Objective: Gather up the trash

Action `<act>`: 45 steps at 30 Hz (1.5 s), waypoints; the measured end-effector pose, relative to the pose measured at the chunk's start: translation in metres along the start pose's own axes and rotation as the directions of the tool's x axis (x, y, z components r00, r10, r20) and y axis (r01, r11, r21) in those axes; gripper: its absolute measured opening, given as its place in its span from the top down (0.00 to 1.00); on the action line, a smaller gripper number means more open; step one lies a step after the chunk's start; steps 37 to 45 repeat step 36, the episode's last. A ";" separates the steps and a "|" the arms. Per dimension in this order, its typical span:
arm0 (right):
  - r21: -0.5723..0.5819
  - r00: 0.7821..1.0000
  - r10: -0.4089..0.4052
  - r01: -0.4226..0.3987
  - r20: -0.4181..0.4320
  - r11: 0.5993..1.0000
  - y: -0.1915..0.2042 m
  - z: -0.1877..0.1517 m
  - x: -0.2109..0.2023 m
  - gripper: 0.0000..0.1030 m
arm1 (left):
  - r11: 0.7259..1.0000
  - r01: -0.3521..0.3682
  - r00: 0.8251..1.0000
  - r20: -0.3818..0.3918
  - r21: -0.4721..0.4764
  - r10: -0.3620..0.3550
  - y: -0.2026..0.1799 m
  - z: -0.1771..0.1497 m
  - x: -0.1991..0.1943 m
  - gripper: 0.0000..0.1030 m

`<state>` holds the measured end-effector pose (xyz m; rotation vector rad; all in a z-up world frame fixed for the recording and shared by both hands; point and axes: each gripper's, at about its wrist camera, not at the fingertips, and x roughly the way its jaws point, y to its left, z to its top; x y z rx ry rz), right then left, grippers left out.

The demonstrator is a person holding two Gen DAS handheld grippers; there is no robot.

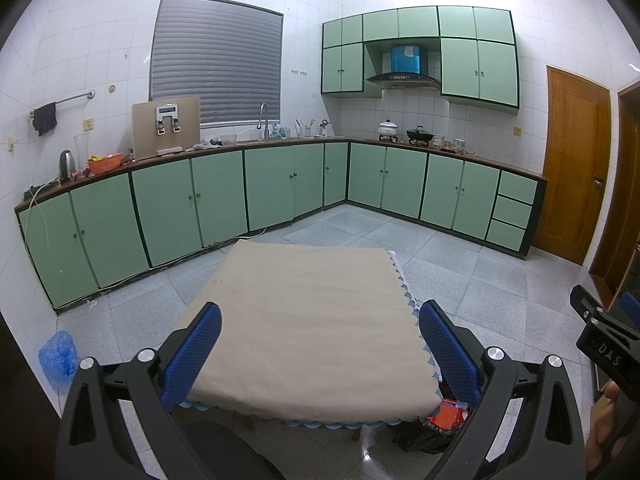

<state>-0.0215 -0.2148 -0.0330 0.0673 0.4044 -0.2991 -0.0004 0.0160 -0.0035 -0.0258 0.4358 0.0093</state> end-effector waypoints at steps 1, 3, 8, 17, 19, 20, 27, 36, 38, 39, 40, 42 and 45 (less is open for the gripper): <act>0.000 1.000 0.000 0.000 0.000 1.000 0.000 0.000 0.000 0.05 | 1.000 0.000 1.000 0.000 0.000 0.000 0.000 0.000 0.000 0.06; -0.001 1.000 -0.001 0.001 0.003 1.000 0.000 0.000 0.000 0.05 | 1.000 0.000 1.000 -0.001 0.000 0.000 0.000 0.000 0.000 0.06; 0.002 1.000 0.000 0.000 -0.003 1.000 0.000 0.001 0.001 0.05 | 1.000 0.001 1.000 -0.001 0.000 -0.001 0.000 0.001 0.001 0.06; 0.003 1.000 -0.002 0.002 -0.005 1.000 -0.001 0.002 0.000 0.05 | 1.000 0.000 1.000 -0.002 0.001 0.000 0.000 0.002 0.001 0.06; 0.005 1.000 -0.002 0.002 -0.004 1.000 -0.001 0.002 0.000 0.05 | 1.000 0.001 1.000 -0.002 0.001 -0.001 -0.001 0.002 0.001 0.06; 0.005 1.000 -0.001 0.001 -0.005 1.000 -0.002 0.002 0.000 0.05 | 1.000 0.001 1.000 -0.002 0.001 -0.001 0.000 0.002 0.001 0.06; 0.005 1.000 -0.002 0.002 -0.005 1.000 -0.002 0.001 0.000 0.05 | 1.000 0.000 1.000 -0.004 0.004 0.000 0.000 0.003 0.003 0.06; 0.007 1.000 -0.003 0.003 -0.006 1.000 -0.003 0.001 0.000 0.05 | 1.000 -0.008 1.000 -0.002 0.005 0.008 0.001 0.002 0.004 0.06; 0.007 1.000 -0.003 0.003 -0.006 1.000 -0.003 0.001 0.000 0.05 | 1.000 -0.008 1.000 -0.002 0.005 0.008 0.001 0.002 0.004 0.06; 0.007 1.000 -0.003 0.003 -0.006 1.000 -0.003 0.001 0.000 0.05 | 1.000 -0.008 1.000 -0.002 0.005 0.008 0.001 0.002 0.004 0.06; 0.007 1.000 -0.003 0.003 -0.006 1.000 -0.003 0.001 0.000 0.05 | 1.000 -0.008 1.000 -0.002 0.005 0.008 0.001 0.002 0.004 0.06; 0.007 1.000 -0.003 0.003 -0.006 1.000 -0.003 0.001 0.000 0.05 | 1.000 -0.008 1.000 -0.002 0.005 0.008 0.001 0.002 0.004 0.06; 0.007 1.000 -0.003 0.003 -0.006 1.000 -0.003 0.001 0.000 0.05 | 1.000 -0.008 1.000 -0.002 0.005 0.008 0.001 0.002 0.004 0.06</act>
